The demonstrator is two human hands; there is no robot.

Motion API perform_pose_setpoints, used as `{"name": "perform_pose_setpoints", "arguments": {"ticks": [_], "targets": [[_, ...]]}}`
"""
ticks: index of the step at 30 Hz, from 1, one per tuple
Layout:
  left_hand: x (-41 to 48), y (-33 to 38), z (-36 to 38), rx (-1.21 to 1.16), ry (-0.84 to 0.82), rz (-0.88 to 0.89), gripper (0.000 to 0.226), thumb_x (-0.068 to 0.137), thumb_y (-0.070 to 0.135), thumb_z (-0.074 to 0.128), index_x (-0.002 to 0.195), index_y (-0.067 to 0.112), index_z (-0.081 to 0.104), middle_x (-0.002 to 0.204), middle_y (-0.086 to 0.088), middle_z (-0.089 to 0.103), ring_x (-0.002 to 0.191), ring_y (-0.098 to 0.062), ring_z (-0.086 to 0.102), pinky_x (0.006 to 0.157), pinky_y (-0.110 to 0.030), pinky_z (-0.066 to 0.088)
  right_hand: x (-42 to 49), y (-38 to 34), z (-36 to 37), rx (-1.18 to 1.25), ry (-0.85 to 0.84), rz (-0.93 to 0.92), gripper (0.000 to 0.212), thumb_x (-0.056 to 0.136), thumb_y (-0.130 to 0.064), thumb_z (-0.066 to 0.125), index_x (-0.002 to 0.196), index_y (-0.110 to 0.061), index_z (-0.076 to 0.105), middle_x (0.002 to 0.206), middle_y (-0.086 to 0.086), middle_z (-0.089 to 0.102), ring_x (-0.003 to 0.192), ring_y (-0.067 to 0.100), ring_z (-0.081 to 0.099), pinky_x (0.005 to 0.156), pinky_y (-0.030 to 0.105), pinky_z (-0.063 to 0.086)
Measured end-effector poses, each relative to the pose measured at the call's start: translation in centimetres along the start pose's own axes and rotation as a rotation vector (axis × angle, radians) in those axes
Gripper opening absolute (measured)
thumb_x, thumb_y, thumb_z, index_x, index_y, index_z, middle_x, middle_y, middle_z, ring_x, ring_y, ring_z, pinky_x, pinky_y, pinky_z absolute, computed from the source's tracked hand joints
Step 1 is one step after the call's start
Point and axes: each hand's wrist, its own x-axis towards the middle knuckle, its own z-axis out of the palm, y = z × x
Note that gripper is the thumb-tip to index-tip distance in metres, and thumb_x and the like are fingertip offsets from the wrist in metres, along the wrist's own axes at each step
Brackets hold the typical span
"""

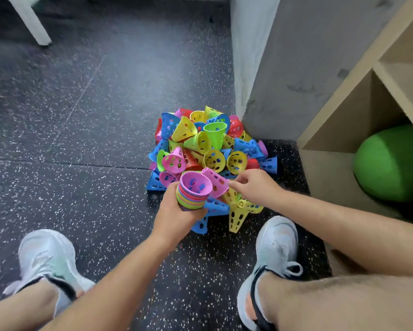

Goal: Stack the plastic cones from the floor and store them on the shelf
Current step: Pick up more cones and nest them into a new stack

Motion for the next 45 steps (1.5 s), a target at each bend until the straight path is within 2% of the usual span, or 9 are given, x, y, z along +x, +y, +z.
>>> {"name": "perform_pose_setpoints", "arguments": {"ticks": [5,12,15,20,26,29,36,40,45], "targets": [[2.6,-0.1,-0.2,0.118,-0.019,0.004,0.058,0.066,0.017,0.084,0.111,0.042,0.056,0.103,0.015,0.070,0.095,-0.007,0.068,0.083,-0.042,0.059,2.4,0.8,2.5,0.338,-0.085,0.224,0.047,0.090,-0.048,0.068,0.081,-0.002,0.075,0.076,0.010,0.076,0.072,0.027,0.073,0.068,0.038,0.060],[3.5,-0.3,-0.3,0.169,-0.021,-0.052,0.057,0.067,0.022,0.083,0.112,0.045,0.056,0.104,0.017,0.070,0.096,-0.007,0.069,0.085,-0.047,0.058,2.4,0.2,2.4,0.647,-0.217,0.324,0.020,0.096,-0.026,0.067,0.098,-0.006,0.071,0.071,0.005,0.067,0.056,0.011,0.060,0.053,0.023,0.048],[3.7,0.2,-0.3,0.163,-0.009,-0.065,0.057,0.068,0.027,0.083,0.115,0.045,0.057,0.104,0.018,0.071,0.097,-0.008,0.070,0.086,-0.049,0.058,1.8,-0.3,0.6,0.523,-0.130,0.186,0.014,0.100,-0.029,0.059,0.098,-0.018,0.068,0.085,0.005,0.072,0.066,0.013,0.067,0.051,0.023,0.052],[4.6,1.9,0.1,0.164,0.006,-0.022,0.060,0.063,0.033,0.082,0.115,0.048,0.057,0.106,0.021,0.070,0.099,-0.006,0.068,0.089,-0.045,0.056,2.5,-0.5,-3.3,0.371,0.193,-0.185,0.013,0.100,-0.034,0.056,0.092,-0.030,0.065,0.083,0.000,0.064,0.077,0.016,0.061,0.070,0.034,0.051],[6.7,3.9,0.4,0.171,0.007,0.050,0.063,0.065,0.039,0.089,0.120,0.044,0.058,0.108,0.026,0.067,0.097,0.006,0.065,0.080,-0.020,0.051,5.5,-1.7,-6.4,0.156,0.247,-0.715,0.016,0.099,-0.020,0.061,0.108,-0.011,0.072,0.106,0.000,0.068,0.101,0.014,0.063,0.089,0.030,0.050],[8.1,4.4,1.0,0.147,0.004,0.073,0.065,0.064,0.036,0.088,0.121,0.044,0.058,0.113,0.018,0.068,0.102,-0.001,0.067,0.086,-0.036,0.056,6.8,-2.3,-6.3,-0.038,0.251,-0.909,0.020,0.097,-0.021,0.065,0.106,-0.006,0.074,0.111,0.008,0.069,0.101,0.022,0.064,0.091,0.032,0.050],[9.4,3.9,1.6,0.154,-0.002,0.074,0.060,0.065,0.037,0.088,0.115,0.044,0.057,0.107,0.021,0.067,0.098,0.000,0.066,0.086,-0.044,0.056,7.8,-1.6,-5.0,0.092,0.099,-0.741,0.037,0.101,-0.044,0.052,0.127,-0.021,0.064,0.119,-0.012,0.065,0.109,-0.002,0.058,0.091,0.019,0.049],[10.0,3.7,1.3,0.148,0.014,0.102,0.060,0.065,0.043,0.088,0.116,0.041,0.059,0.107,0.020,0.070,0.100,-0.003,0.068,0.087,-0.044,0.056,10.8,-1.5,-4.6,0.010,0.298,-0.706,0.029,0.097,-0.019,0.064,0.124,-0.012,0.067,0.111,0.003,0.062,0.099,0.016,0.057,0.089,0.025,0.046],[11.3,4.3,0.9,0.148,0.023,0.163,0.057,0.065,0.046,0.088,0.114,0.040,0.060,0.106,0.023,0.068,0.099,0.000,0.066,0.085,-0.030,0.055,14.1,-2.3,-3.5,-0.260,0.380,-0.634,0.032,0.089,-0.023,0.073,0.119,-0.015,0.069,0.120,0.011,0.059,0.105,0.033,0.054,0.083,0.045,0.052]]}}
